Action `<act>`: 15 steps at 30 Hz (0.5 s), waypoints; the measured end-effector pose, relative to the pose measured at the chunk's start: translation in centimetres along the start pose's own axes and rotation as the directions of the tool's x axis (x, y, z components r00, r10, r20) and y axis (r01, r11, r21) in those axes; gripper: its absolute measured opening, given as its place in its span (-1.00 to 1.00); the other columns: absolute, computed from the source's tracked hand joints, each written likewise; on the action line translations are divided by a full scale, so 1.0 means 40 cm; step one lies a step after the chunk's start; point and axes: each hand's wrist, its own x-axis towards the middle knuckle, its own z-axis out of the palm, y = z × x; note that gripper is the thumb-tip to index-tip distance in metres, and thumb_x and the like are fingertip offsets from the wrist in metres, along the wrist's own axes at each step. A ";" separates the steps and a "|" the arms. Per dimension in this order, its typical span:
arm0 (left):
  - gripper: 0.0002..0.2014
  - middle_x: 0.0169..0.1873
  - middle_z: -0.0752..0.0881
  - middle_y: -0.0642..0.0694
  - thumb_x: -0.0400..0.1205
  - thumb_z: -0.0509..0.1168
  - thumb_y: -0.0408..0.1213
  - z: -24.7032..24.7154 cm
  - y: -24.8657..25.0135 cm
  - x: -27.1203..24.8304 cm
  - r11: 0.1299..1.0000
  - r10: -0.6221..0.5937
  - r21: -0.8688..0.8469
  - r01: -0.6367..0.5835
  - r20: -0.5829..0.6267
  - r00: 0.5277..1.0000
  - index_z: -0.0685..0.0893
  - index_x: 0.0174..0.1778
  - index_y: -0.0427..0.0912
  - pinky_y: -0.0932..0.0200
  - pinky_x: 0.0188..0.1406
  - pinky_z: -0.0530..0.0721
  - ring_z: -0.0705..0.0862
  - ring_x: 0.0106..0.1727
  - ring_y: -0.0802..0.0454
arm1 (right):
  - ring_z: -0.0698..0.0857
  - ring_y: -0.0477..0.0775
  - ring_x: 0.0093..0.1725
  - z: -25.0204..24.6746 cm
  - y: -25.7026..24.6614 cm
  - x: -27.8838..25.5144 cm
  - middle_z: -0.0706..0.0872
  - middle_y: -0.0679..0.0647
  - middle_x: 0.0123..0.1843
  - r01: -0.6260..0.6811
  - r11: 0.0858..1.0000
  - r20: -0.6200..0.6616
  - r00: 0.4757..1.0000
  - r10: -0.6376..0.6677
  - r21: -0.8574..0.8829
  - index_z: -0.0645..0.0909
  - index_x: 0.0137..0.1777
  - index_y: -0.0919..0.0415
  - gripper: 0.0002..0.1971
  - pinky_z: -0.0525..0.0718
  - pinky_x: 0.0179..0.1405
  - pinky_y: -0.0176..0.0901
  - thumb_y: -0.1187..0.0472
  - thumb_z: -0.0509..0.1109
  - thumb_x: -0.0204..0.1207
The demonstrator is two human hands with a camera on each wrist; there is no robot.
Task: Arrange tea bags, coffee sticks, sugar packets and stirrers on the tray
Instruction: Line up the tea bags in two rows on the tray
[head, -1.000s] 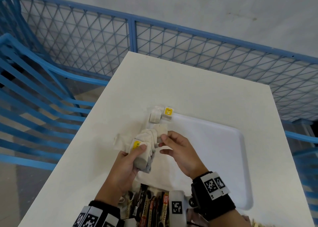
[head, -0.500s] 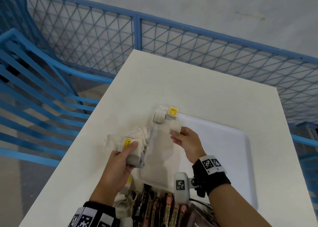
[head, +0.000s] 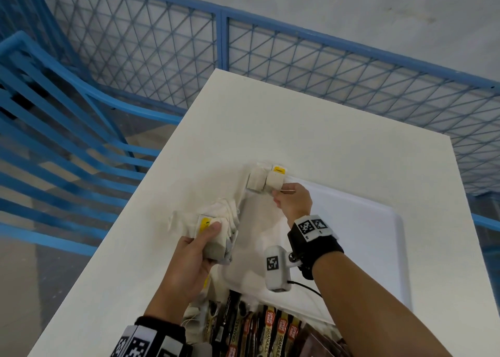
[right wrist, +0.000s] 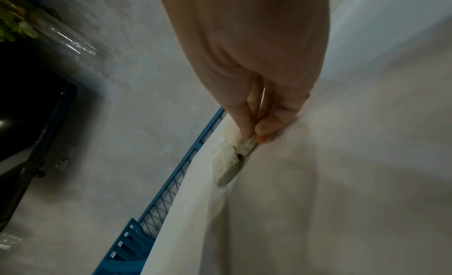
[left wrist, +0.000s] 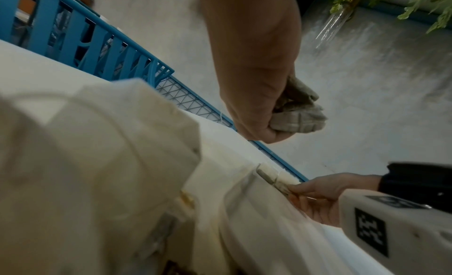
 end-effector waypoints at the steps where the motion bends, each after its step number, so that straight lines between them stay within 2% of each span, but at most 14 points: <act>1: -0.83 -0.39 0.78 -0.17 0.60 0.23 -0.42 0.002 -0.001 0.000 1.000 -0.003 -0.002 0.003 0.004 1.000 0.66 0.04 -0.38 0.21 -0.56 0.70 0.74 -0.45 0.04 | 0.74 0.16 -0.16 0.002 0.002 0.001 0.77 0.18 -0.12 0.003 1.000 -0.022 1.000 -0.004 -0.026 0.55 -0.10 0.18 -0.76 0.71 0.09 0.11 0.28 0.55 0.33; 3: -0.85 -0.42 0.77 -0.18 0.60 0.23 -0.43 0.008 -0.002 -0.001 1.000 -0.013 -0.004 0.013 0.007 1.000 0.65 -0.01 -0.39 0.21 -0.55 0.70 0.73 -0.48 0.04 | 0.75 0.20 -0.03 0.004 0.003 0.003 0.76 0.20 -0.01 -0.005 0.999 -0.055 0.998 0.003 -0.037 0.52 -0.01 0.18 -0.68 0.69 0.09 0.05 0.24 0.57 0.32; 6: -0.86 -0.48 0.74 -0.20 0.61 0.22 -0.43 0.014 -0.003 -0.003 1.000 -0.028 -0.008 0.028 0.005 1.000 0.64 -0.04 -0.42 0.21 -0.55 0.68 0.70 -0.53 0.03 | 0.69 0.16 -0.09 0.000 -0.001 0.005 0.73 0.22 0.01 -0.011 0.999 -0.062 0.998 0.009 -0.041 0.47 0.14 0.24 -0.57 0.59 -0.13 -0.13 0.22 0.56 0.34; 10: -0.86 -0.46 0.76 -0.19 0.62 0.22 -0.43 0.019 -0.003 -0.003 1.000 -0.025 0.014 0.025 0.000 1.000 0.65 -0.07 -0.42 0.21 -0.56 0.69 0.71 -0.52 0.03 | 0.61 0.09 -0.16 -0.005 -0.009 0.003 0.74 0.25 0.00 0.027 0.998 -0.059 0.998 -0.030 -0.052 0.39 0.06 0.19 -0.62 0.48 -0.18 -0.20 0.26 0.53 0.38; 15: -0.86 -0.41 0.78 -0.19 0.61 0.24 -0.42 0.020 -0.007 -0.004 0.999 -0.029 0.017 0.029 0.002 1.000 0.67 -0.07 -0.40 0.17 -0.50 0.71 0.73 -0.48 0.02 | 0.61 0.07 -0.17 -0.013 -0.013 -0.011 0.74 0.21 -0.07 0.069 0.997 -0.044 0.997 -0.071 -0.044 0.39 0.15 0.25 -0.60 0.51 -0.18 -0.22 0.28 0.51 0.41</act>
